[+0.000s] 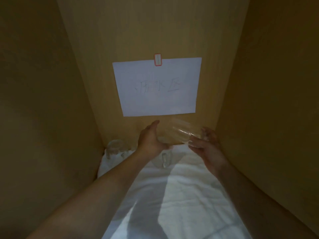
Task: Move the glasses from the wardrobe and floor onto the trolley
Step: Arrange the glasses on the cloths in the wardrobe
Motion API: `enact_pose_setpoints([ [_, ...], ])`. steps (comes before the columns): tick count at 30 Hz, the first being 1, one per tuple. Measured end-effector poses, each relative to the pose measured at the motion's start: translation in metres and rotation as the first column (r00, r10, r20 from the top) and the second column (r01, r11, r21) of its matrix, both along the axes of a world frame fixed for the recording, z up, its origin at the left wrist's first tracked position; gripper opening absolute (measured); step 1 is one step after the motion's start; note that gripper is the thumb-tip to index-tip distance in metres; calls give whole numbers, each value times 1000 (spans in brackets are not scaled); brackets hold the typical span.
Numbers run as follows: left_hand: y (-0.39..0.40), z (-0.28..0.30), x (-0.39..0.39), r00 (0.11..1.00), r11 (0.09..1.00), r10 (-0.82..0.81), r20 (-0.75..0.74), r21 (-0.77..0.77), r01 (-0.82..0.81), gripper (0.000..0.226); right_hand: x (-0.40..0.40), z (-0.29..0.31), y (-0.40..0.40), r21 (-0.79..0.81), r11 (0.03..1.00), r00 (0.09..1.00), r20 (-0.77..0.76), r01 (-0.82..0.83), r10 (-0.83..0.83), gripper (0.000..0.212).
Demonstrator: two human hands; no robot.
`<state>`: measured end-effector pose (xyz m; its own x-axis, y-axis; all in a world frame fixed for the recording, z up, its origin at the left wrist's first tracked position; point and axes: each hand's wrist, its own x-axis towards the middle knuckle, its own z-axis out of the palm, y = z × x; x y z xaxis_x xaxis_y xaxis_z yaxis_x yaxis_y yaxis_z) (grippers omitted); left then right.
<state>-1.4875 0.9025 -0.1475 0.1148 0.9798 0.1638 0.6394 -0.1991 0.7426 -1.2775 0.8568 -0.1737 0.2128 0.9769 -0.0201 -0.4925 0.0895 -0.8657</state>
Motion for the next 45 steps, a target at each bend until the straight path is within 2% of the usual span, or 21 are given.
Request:
enact_pose_setpoints([
  [1,6,-2,0,989,999,-22,-143,27,26,106,3,3,1,-21,998,986,157,58,-54,63],
  [3,18,-6,2,934,992,-96,-344,46,119,91,7,6,6,-19,991,883,455,135,-112,70],
  [4,24,-9,3,897,985,-142,-419,33,172,84,9,7,9,-8,988,797,592,156,-121,72],
  [6,32,-13,9,786,965,-231,-573,-30,262,79,12,7,16,4,986,569,817,168,-100,79],
  [7,35,-15,13,724,955,-264,-637,-67,289,79,13,7,20,7,987,464,882,161,-82,84],
  [9,41,-19,20,652,947,-299,-696,-131,294,77,14,6,26,-9,992,343,939,125,-34,93],
  [13,52,-28,27,644,946,-315,-697,-175,274,58,12,-3,42,-50,998,160,986,40,44,98],
  [16,59,-30,29,689,952,-295,-662,-145,269,51,5,-9,54,-84,996,122,989,17,81,95],
  [20,66,-34,31,690,971,-217,-690,-80,226,34,-4,-16,69,-120,993,99,988,1,119,93],
  [26,65,-35,37,693,989,-125,-710,-32,146,50,-7,-20,78,-169,986,77,983,-14,170,90],
  [30,52,-33,34,682,988,-102,-724,5,153,47,-6,-14,70,-217,975,44,975,-39,219,103],
  [36,32,-17,16,722,986,-49,-690,80,143,54,-12,-6,56,-177,984,32,984,8,177,102],
  [38,22,-11,12,730,985,-27,-683,107,137,56,-18,-5,48,-169,985,-12,985,15,170,98],
  [42,-2,-1,1,746,984,30,-666,152,96,58,-28,-1,30,-33,999,-244,969,18,36,88],
  [45,-19,1,-8,759,986,58,-649,155,57,57,-36,4,17,8,1000,-265,964,-27,-15,86],
])
